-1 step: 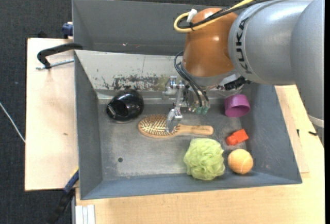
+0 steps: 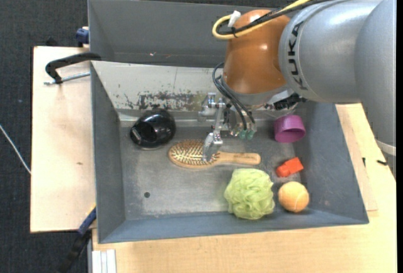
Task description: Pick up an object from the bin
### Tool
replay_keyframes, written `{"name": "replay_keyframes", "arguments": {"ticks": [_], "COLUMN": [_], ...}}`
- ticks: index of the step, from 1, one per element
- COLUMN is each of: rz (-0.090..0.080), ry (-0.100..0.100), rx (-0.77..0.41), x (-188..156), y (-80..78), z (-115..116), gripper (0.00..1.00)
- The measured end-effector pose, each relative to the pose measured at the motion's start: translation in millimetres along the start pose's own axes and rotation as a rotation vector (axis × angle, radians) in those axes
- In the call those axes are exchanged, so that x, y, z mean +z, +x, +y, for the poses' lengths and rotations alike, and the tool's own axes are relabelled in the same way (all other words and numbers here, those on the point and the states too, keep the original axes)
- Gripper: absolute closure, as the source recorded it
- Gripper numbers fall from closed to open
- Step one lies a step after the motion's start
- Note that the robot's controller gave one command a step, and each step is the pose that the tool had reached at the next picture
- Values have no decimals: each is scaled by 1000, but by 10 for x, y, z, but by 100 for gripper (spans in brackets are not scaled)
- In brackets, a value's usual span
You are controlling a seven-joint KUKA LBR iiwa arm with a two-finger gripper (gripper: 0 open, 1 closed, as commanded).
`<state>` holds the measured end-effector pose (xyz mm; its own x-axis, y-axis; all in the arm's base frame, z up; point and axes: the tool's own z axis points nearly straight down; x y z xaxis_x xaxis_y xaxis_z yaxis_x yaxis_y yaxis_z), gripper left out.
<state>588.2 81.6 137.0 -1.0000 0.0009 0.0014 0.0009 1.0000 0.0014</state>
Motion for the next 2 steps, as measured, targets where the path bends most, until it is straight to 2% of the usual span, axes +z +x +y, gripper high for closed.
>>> {"name": "replay_keyframes", "arguments": {"ticks": [1,2], "rz": [-1,-1], "ry": [0,0], "rx": [20,88], "x": [46,4], "y": [77,93], "z": [-71,-231], "gripper": [0,0]}}
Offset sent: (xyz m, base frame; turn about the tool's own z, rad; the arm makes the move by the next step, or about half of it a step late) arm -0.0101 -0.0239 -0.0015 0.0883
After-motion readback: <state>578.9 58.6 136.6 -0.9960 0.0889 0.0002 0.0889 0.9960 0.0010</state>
